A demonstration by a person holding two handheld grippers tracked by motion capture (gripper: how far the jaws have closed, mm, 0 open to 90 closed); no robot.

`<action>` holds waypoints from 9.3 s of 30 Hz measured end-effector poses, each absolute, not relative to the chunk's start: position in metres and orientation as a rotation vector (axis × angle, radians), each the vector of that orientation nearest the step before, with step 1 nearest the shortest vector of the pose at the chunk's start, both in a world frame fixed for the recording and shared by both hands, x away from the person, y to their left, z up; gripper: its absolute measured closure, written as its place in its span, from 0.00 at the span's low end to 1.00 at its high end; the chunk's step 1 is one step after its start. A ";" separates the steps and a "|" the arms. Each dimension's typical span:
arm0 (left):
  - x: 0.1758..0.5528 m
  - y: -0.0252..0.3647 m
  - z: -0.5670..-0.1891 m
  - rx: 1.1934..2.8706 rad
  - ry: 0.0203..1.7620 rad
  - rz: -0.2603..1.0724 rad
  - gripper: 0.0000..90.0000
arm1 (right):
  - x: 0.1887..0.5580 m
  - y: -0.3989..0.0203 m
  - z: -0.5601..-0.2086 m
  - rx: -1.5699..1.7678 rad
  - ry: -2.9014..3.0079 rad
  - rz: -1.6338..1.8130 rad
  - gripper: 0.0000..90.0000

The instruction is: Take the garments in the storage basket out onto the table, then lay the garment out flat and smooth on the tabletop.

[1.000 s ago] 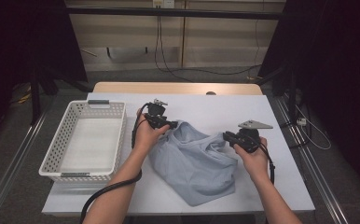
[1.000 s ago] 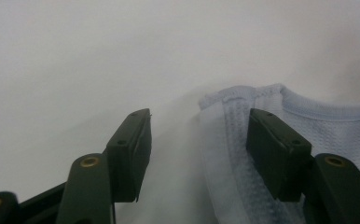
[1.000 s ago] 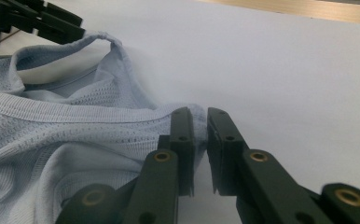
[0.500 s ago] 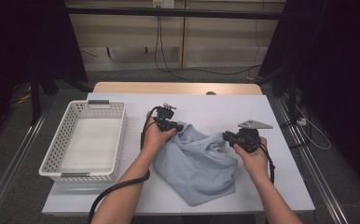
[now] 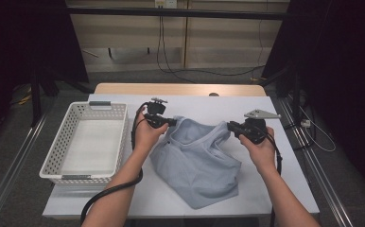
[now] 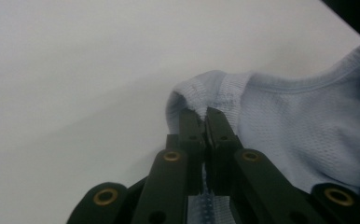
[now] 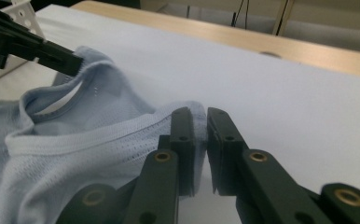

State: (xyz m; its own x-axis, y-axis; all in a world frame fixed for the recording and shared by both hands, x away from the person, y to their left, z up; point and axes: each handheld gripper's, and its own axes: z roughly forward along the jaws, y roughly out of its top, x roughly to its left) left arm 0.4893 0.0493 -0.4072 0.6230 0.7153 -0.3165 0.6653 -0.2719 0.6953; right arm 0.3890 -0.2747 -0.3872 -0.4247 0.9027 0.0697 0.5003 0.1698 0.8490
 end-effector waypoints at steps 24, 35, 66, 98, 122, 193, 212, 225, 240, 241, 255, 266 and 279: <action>0.480 0.070 -0.348 1.892 1.029 0.107 0.97 | 0.415 -0.282 -0.346 1.270 1.884 1.237 0.92; 0.482 0.072 -0.346 1.897 1.038 0.096 0.97 | 0.417 -0.279 -0.349 1.253 1.897 1.217 0.92; 0.475 0.060 -0.391 1.982 1.071 0.068 0.29 | 0.401 -0.277 -0.389 1.222 1.963 1.144 0.31; 0.420 0.081 -0.422 2.040 1.046 0.193 0.15 | 0.327 -0.299 -0.446 1.215 2.086 1.153 0.25; 0.404 0.082 -0.435 2.050 1.084 0.183 0.15 | 0.329 -0.299 -0.442 1.186 2.148 1.124 0.62; 0.389 0.075 -0.444 2.100 1.072 0.108 0.56 | 0.331 -0.280 -0.437 1.104 2.207 1.267 0.99; 0.398 0.069 -0.430 2.105 1.095 0.003 1.00 | 0.328 -0.282 -0.440 1.120 2.179 1.269 0.99; 0.410 0.079 -0.386 2.013 1.073 0.017 1.00 | 0.328 -0.289 -0.425 1.130 2.108 1.324 0.99; 0.425 0.064 -0.365 2.037 1.062 0.039 1.00 | 0.328 -0.305 -0.414 1.156 2.053 1.331 1.00; 0.426 0.063 -0.367 2.030 1.067 0.033 1.00 | 0.329 -0.304 -0.418 1.160 2.078 1.318 1.00; 0.440 0.063 -0.367 2.017 1.089 0.076 1.00 | 0.331 -0.317 -0.453 1.290 2.169 1.071 0.73; 0.443 0.061 -0.377 2.025 1.096 0.074 1.00 | 0.334 -0.302 -0.434 1.174 2.130 1.212 0.72; 0.441 0.060 -0.395 2.081 1.121 0.080 1.00 | 0.356 -0.284 -0.458 1.199 2.219 1.019 1.00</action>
State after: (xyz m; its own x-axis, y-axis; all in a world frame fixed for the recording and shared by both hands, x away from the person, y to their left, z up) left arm 0.4409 0.0601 -0.3948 0.6130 0.7385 -0.2809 0.6910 -0.3287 0.6438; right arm 0.3557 -0.2838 -0.4576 -0.5410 0.8409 -0.0179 0.5341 0.3599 0.7650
